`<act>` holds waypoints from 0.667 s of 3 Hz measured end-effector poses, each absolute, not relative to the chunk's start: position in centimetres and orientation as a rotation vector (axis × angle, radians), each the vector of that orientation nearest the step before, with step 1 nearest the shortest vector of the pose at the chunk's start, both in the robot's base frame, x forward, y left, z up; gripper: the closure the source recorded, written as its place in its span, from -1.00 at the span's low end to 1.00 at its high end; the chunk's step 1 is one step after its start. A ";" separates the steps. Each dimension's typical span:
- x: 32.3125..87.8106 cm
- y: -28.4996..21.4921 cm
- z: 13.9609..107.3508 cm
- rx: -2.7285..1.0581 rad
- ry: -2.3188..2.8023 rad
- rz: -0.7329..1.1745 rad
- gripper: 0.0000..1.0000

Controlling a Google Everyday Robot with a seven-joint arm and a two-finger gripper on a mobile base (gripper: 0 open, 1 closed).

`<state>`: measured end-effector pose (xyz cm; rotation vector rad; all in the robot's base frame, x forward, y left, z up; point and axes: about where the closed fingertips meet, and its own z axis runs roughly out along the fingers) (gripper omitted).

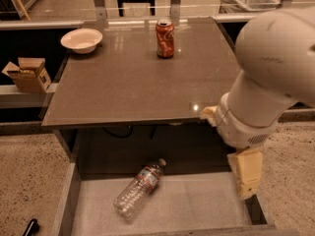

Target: Pick water bottle from top drawer and place on counter

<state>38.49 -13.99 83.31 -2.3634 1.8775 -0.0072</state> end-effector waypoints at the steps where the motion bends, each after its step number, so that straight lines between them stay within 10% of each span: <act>1: 34.8 -10.6 81.8 -2.513 1.639 0.108 -1.00; 2: 33.7 -9.5 81.4 -2.618 1.447 0.141 -1.00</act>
Offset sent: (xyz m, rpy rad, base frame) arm -0.0387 0.0362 -0.0162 0.0564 0.0433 0.2039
